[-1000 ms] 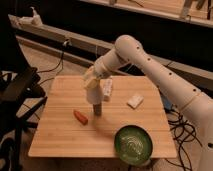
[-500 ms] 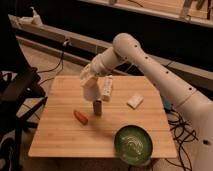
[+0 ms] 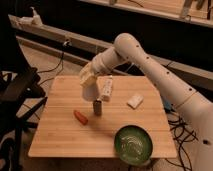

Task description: Place the ceramic cup over the eraser

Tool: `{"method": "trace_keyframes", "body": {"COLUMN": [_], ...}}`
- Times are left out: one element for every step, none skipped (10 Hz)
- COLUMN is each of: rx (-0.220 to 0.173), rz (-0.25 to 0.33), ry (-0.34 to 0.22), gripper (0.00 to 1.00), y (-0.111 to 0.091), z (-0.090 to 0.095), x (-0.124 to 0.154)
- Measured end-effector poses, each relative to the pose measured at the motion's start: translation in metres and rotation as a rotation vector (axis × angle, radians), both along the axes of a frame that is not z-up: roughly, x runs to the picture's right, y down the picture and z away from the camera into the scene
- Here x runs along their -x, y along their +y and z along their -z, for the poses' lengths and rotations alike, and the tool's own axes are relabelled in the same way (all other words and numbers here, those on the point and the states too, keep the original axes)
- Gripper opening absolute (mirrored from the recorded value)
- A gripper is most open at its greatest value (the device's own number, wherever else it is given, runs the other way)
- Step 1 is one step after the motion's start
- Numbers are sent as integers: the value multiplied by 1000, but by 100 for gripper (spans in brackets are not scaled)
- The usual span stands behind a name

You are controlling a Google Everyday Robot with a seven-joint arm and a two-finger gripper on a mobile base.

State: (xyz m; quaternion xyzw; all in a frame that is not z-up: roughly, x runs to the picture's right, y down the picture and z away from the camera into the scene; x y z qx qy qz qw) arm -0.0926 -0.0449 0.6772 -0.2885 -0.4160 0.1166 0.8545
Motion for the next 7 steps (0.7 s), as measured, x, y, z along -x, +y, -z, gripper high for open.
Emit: {"method": "trace_keyframes", "body": {"rx": [-6, -2, 21, 40, 56, 79, 96], "rz": [6, 0, -18, -35, -47, -63, -81], "ry": [-5, -5, 1, 7, 11, 17, 24], "gripper": [22, 15, 4, 0, 0, 0, 0], "y": [-3, -6, -6, -2, 3, 11, 14], "z": [1, 2, 2, -4, -10, -19, -23], "x": [7, 9, 5, -4, -9, -14, -21]}}
